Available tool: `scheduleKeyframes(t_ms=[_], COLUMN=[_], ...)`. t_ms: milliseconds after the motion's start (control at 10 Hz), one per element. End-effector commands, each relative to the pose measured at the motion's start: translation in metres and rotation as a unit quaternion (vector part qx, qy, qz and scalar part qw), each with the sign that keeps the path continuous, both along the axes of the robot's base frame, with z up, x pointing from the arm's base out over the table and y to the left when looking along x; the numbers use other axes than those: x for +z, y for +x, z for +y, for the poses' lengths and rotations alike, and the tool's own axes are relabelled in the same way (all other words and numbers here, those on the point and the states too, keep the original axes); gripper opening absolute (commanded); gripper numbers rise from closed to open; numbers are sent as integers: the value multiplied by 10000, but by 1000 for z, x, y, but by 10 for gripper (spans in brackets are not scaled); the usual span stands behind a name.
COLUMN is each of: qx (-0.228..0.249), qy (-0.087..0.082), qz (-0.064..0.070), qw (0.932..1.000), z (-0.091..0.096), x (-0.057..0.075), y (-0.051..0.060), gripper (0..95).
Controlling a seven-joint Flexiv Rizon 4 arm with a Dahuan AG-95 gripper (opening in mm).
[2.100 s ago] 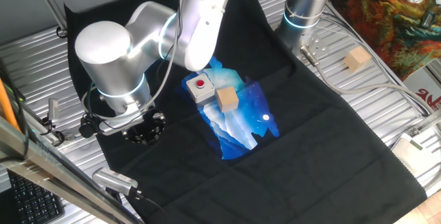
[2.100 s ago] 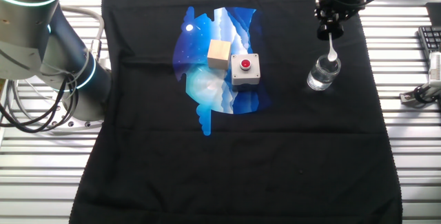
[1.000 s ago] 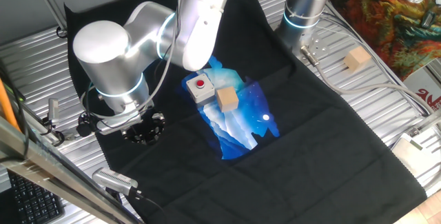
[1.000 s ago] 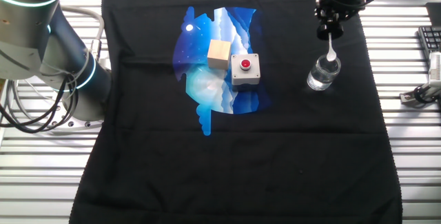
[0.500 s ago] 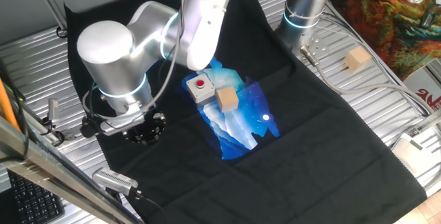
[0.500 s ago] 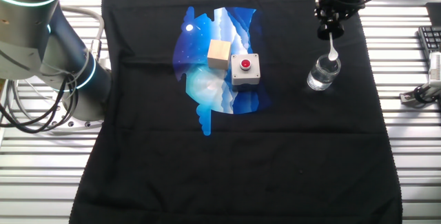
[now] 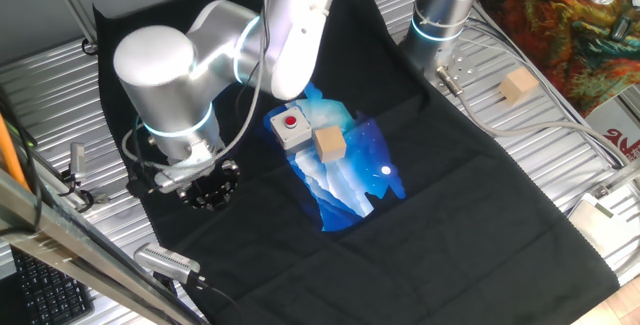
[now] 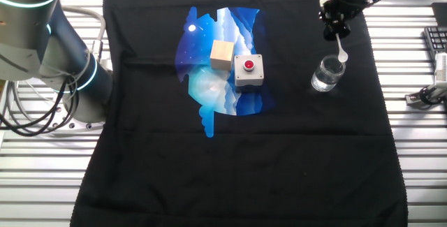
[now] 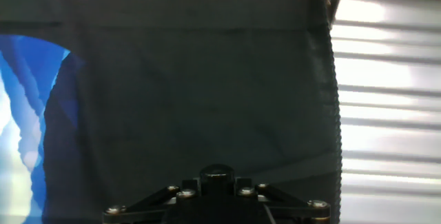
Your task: Screw the lid onto the jar
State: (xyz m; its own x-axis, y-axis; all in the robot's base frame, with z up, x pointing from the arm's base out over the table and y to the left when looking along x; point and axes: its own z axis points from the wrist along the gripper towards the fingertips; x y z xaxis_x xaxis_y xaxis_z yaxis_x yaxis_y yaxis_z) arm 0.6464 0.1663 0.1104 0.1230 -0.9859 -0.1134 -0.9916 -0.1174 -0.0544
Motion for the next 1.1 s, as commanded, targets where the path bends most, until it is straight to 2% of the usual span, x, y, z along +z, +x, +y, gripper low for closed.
scheduleKeyframes(t_ms=[100, 200, 400, 600, 700, 800, 1100], qx=[-602, -655, -746, -837, -884, -894, -912], qy=[-292, -498, -564, -721, -762, -772, -785], qz=[-324, -365, -322, -217, -75, -9, 66], qw=[9972, 9959, 9951, 9936, 9931, 9930, 9927], z=[1, 1, 1, 1, 1, 1, 1], x=[0, 0, 0, 0, 0, 0, 0], y=[-1, -1, -1, -1, -1, -1, -1], gripper=[0, 0, 0, 0, 0, 0, 0])
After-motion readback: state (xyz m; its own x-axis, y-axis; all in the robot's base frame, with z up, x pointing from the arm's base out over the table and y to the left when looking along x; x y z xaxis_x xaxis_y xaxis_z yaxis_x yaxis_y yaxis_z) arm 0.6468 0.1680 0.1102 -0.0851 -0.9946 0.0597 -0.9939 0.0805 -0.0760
